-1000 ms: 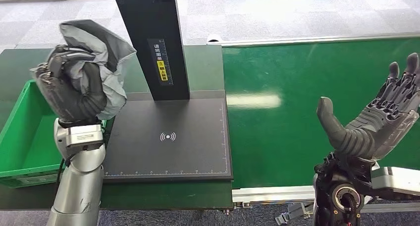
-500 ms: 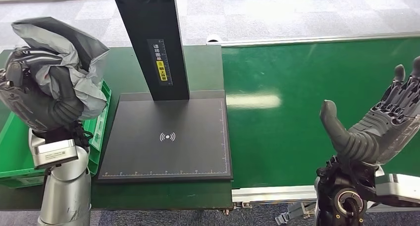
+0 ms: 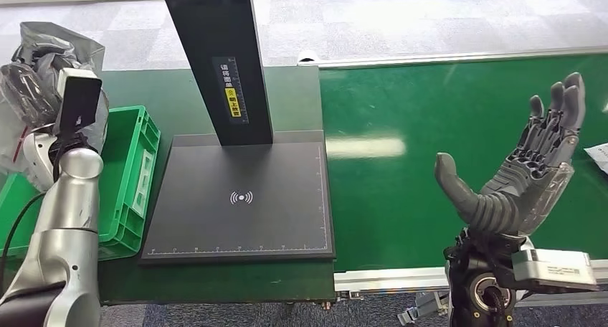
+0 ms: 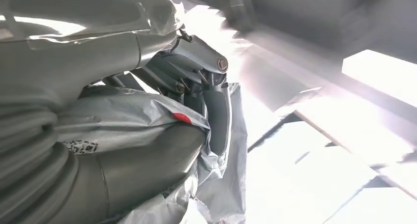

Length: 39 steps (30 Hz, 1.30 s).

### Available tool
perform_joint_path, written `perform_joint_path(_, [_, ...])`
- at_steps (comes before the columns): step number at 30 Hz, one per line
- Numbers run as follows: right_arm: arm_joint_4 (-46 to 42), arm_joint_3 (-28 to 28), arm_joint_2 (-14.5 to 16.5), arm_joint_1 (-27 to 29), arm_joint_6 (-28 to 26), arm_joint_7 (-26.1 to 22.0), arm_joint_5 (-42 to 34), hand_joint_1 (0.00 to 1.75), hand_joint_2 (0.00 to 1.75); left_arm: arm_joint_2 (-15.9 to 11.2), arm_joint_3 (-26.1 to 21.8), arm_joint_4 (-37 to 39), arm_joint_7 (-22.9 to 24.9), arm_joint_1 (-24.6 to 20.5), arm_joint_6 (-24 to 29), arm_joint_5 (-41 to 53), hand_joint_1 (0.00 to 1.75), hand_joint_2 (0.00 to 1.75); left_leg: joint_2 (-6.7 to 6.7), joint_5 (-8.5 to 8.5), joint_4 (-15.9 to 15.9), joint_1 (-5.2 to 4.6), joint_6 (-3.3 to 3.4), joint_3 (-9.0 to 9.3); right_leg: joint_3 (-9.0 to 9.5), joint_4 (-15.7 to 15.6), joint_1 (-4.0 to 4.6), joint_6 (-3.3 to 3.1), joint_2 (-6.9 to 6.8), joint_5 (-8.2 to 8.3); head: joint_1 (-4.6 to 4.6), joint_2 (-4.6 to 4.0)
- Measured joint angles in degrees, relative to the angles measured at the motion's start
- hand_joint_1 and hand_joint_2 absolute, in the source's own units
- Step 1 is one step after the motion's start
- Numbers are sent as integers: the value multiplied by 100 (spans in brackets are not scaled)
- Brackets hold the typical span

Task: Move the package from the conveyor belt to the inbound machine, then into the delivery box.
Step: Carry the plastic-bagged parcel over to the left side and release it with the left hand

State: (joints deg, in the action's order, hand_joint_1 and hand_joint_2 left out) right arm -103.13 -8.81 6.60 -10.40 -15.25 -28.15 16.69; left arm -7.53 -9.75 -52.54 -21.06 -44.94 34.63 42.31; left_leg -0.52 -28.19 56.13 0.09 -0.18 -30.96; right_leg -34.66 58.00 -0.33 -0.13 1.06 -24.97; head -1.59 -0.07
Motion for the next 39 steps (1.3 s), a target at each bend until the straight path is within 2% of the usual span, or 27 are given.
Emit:
perform_joint_path(2, [97, -116, -14, -52, 25, 0, -28, 0, 175, -204, -36, 766, 430, -244, 164, 364, 175, 175, 4, 1, 0, 0, -1, -2, -4, 2, 1, -1, 2, 1, 0, 0])
perform_joint_path(5, [213, -257, -27, -117, 28, 0, -58, 0, 175, -435, -65, 1600, 783, -484, 238, 593, 175, 175, 2, 1, 0, 0, -1, -11, -11, 2, 1, -1, 0, 0, 3, 0])
perform_joint_path(11, [360, -420, -60, -197, 6, 0, -176, 0, 175, -698, -126, 2432, 909, -699, 250, 693, 175, 175, -1, 0, 1, -1, -1, -25, -22, 0, 0, 0, -1, -1, 4, 0])
perform_joint_path(15, [429, -489, -83, -233, -48, 0, -215, 0, 175, -767, -174, 2649, 888, -749, 250, 678, 2, 175, -6, 0, 1, -1, -1, -26, -22, -1, 0, 0, -2, 0, 3, 0])
perform_joint_path(30, [624, -518, -138, -289, -191, 0, -224, 0, 175, -705, -901, 2882, 555, -1028, -186, -249, 0, 175, -8, 0, 2, 0, -1, -26, -23, 0, 0, -1, -2, 0, 3, 0])
perform_joint_path(32, [639, -518, -148, -296, -210, 1, -224, 0, 175, -669, -1035, 2888, 378, -1045, -530, -653, 0, 175, -8, 0, 2, -1, -1, -25, -24, -1, 0, -1, -3, 0, 3, 0])
perform_joint_path(34, [655, -518, -157, -296, -229, 9, -216, 0, 175, -591, -1243, 2878, 58, -1043, -1106, -1284, 0, 175, -8, 0, 2, -1, -1, -25, -24, -1, 0, -1, -3, 0, 3, 0])
perform_joint_path(37, [685, -516, -166, -296, -242, 45, -150, 0, 175, -367, -1562, 2706, -495, -928, -2093, -2333, 0, 175, -9, 0, 2, -1, -1, -26, -23, -2, 0, -1, -3, 0, 3, 0])
perform_joint_path(39, [707, -515, -166, -297, -255, 64, -98, 0, 175, -169, -1651, 2404, -697, -720, -2678, -3046, 0, 175, -7, -1, 2, -2, 0, -26, -23, -2, -2, 0, -3, 0, 3, 0])
